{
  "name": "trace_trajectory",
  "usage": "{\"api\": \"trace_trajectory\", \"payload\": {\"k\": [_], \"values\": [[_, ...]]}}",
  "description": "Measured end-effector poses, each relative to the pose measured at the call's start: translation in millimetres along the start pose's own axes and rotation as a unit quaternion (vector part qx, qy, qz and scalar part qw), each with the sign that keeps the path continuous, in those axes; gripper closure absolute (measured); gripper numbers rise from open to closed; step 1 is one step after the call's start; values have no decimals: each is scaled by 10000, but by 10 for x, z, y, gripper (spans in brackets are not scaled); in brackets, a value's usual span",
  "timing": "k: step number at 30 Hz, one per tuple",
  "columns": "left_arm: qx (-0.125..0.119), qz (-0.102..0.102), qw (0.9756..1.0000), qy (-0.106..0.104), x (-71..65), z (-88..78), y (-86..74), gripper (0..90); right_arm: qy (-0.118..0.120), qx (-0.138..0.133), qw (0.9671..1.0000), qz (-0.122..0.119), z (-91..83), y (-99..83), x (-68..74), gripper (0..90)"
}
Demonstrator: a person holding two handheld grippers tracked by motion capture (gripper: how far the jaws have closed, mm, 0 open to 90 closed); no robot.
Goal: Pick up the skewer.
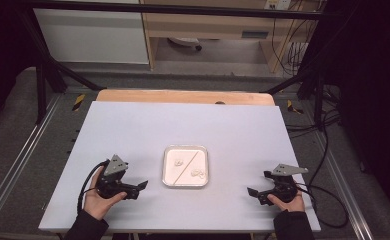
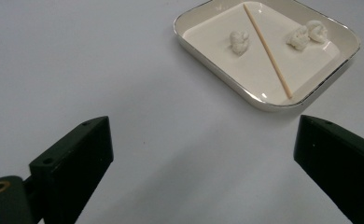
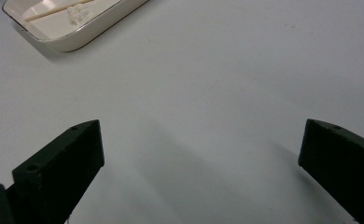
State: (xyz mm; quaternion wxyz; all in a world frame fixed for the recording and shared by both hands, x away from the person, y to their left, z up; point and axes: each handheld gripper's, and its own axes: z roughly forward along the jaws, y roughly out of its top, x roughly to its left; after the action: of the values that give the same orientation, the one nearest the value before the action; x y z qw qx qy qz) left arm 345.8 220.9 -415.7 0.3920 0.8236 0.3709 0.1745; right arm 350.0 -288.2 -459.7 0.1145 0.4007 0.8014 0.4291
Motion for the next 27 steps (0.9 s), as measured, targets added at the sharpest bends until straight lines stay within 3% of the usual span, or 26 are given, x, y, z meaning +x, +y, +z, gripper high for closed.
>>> {"api": "trace_trajectory", "payload": {"k": [16, 27], "values": [[84, 134, 9998, -71, -225, 212, 287, 49, 0, 43, 10000, -1, 2, -1, 4, 6], [240, 95, 9996, -75, -354, 417, 468, 75, 12, 49, 10000, -3, 9, -2, 6, 6]]}}
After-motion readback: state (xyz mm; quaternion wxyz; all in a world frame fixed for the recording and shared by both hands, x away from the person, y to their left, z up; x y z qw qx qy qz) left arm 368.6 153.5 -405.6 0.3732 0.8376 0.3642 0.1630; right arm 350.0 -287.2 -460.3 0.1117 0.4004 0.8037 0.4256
